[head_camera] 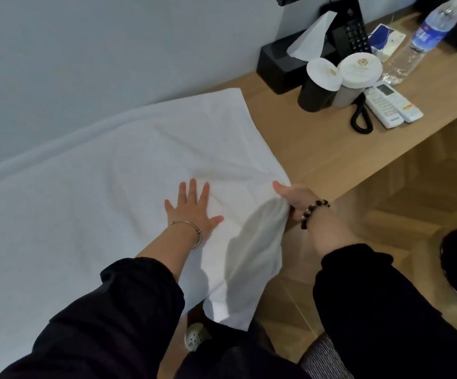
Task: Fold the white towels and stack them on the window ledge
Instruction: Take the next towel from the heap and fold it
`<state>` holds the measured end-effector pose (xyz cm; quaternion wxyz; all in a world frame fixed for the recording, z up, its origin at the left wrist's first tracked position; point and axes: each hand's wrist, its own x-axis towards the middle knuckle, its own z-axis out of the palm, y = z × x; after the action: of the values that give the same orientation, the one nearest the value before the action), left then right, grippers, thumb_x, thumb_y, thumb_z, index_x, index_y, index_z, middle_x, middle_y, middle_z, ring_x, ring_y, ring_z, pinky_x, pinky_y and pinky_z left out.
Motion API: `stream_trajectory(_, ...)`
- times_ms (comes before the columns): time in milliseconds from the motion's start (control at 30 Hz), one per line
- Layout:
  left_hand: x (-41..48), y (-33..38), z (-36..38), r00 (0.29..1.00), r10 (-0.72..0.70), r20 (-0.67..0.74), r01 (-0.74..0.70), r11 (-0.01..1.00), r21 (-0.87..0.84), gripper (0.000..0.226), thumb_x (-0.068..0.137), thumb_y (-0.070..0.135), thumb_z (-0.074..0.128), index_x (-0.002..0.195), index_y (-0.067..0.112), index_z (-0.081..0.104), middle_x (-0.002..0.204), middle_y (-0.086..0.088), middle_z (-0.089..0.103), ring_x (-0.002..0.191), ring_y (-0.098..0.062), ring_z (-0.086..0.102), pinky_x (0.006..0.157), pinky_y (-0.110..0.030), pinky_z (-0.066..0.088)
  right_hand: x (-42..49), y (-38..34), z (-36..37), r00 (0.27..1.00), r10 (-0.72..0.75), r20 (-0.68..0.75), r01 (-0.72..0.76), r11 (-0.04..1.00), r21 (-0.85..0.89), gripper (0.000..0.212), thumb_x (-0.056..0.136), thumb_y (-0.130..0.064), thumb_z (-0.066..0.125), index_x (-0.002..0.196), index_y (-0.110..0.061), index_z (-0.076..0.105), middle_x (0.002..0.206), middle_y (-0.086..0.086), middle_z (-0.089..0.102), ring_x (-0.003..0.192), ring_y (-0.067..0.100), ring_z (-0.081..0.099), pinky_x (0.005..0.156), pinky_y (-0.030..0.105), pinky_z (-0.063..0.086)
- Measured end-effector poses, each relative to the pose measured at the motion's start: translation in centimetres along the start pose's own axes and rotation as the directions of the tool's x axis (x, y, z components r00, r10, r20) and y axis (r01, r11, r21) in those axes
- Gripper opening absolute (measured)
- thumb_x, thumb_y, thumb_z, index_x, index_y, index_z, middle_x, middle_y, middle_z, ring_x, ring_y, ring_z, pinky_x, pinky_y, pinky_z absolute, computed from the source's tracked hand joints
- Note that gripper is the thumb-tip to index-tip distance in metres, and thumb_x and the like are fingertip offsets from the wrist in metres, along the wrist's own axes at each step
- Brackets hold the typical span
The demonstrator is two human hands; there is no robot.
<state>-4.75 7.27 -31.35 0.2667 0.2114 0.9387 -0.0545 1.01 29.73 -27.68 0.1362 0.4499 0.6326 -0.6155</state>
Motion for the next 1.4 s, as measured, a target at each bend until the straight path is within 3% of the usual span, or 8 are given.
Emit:
stream_trajectory(167, 0.1, 0.1, -0.7, 0.997, -0.017, 0.071, 0.015, 0.999, 0.032, 0.087, 0.09, 0.069, 0.027, 0.146, 0.027, -0.024, 0.153, -0.003, -0.031, 0.143, -0.026, -0.024, 0.112, -0.059, 0.009, 0.2, -1.8, -1.6, 0.939, -0.303, -0.165, 0.232, 0.909, -0.347, 0.026, 0.09, -0.031, 0.062, 0.09, -0.005, 0.064, 0.079, 0.003, 0.058, 0.079, 0.023, 0.053, 0.061, 0.027, 0.04)
stream_trajectory(333, 0.4, 0.3, -0.7, 0.996, -0.026, 0.091, 0.021, 0.999, 0.05, 0.086, 0.09, 0.068, 0.026, 0.146, 0.026, -0.024, 0.153, -0.004, -0.032, 0.142, -0.027, -0.024, 0.112, -0.06, 0.011, -0.7, 2.2, -2.8, 0.998, -0.005, -0.055, -0.002, 0.991, -0.135, 0.087, 0.058, -0.069, 0.074, 0.119, -0.01, 0.058, 0.119, -0.001, 0.059, 0.107, 0.021, 0.058, 0.098, 0.037, 0.046)
stream_trajectory(533, 0.6, 0.5, -0.7, 0.995, -0.033, 0.094, 0.028, 0.998, 0.056, 0.085, 0.091, 0.068, 0.025, 0.146, 0.027, -0.024, 0.153, -0.004, -0.032, 0.142, -0.028, -0.024, 0.112, -0.06, 0.012, -3.1, 6.1, -5.2, 0.945, 0.1, 0.313, -0.019, 0.968, -0.252, 0.068, 0.059, -0.029, 0.086, 0.119, -0.009, 0.062, 0.121, 0.009, 0.065, 0.112, 0.028, 0.06, 0.101, 0.048, 0.045)
stream_trajectory(767, 0.6, 0.5, -0.5, 0.997, -0.03, 0.073, 0.024, 0.996, 0.081, 0.084, 0.091, 0.068, 0.023, 0.146, 0.026, -0.025, 0.154, -0.005, -0.031, 0.143, -0.03, -0.023, 0.112, -0.059, 0.014, -3.0, 6.3, -4.8, 0.826, -0.361, -0.433, 0.155, 0.884, -0.441, 0.028, 0.094, -0.018, 0.055, 0.104, 0.007, 0.061, 0.104, 0.024, 0.061, 0.101, 0.036, 0.056, 0.074, 0.033, 0.037)
stream_trajectory(933, 0.7, 0.5, -0.4, 0.998, -0.028, 0.06, 0.022, 0.995, 0.094, 0.083, 0.09, 0.068, 0.021, 0.146, 0.026, -0.024, 0.154, -0.006, -0.029, 0.143, -0.03, -0.022, 0.112, -0.059, 0.015, -2.0, 9.7, -4.8, 0.928, -0.074, -0.366, -0.056, 0.941, -0.333, 0.037, 0.094, -0.042, 0.05, 0.106, -0.007, 0.055, 0.097, 0.009, 0.053, 0.089, 0.028, 0.051, 0.071, 0.031, 0.038)
stream_trajectory(1133, 0.7, 0.6, -0.4, 0.999, -0.026, 0.047, 0.021, 0.995, 0.102, 0.082, 0.09, 0.068, 0.02, 0.147, 0.026, -0.023, 0.155, -0.006, -0.028, 0.143, -0.03, -0.021, 0.112, -0.059, 0.016, -3.6, 7.9, -4.0, 0.797, -0.4, -0.453, 0.211, 0.886, -0.412, 0.017, 0.087, -0.012, 0.057, 0.102, -0.004, 0.058, 0.085, 0.005, 0.055, 0.074, 0.017, 0.05, 0.058, 0.017, 0.037)
stream_trajectory(1333, 0.6, 0.7, -0.7, 0.998, -0.031, 0.063, 0.024, 0.994, 0.103, 0.082, 0.091, 0.068, 0.021, 0.147, 0.026, -0.022, 0.155, -0.006, -0.028, 0.143, -0.029, -0.021, 0.113, -0.058, 0.016, -7.7, 10.0, 3.1, 0.714, -0.665, 0.218, 0.599, 0.42, -0.681, 0.037, 0.093, -0.011, 0.049, 0.129, -0.007, 0.056, 0.139, 0.011, 0.044, 0.126, 0.023, 0.041, 0.108, 0.026, 0.026)
stream_trajectory(1400, 0.6, 0.7, -0.7, 0.998, -0.032, 0.061, 0.026, 0.994, 0.105, 0.082, 0.091, 0.068, 0.021, 0.147, 0.026, -0.022, 0.155, -0.006, -0.028, 0.143, -0.029, -0.021, 0.113, -0.058, 0.016, -7.6, 11.0, 3.7, 0.718, -0.685, 0.123, 0.595, 0.514, -0.618, 0.032, 0.095, -0.003, 0.043, 0.123, -0.003, 0.059, 0.13, 0.013, 0.052, 0.118, 0.023, 0.05, 0.106, 0.021, 0.031)
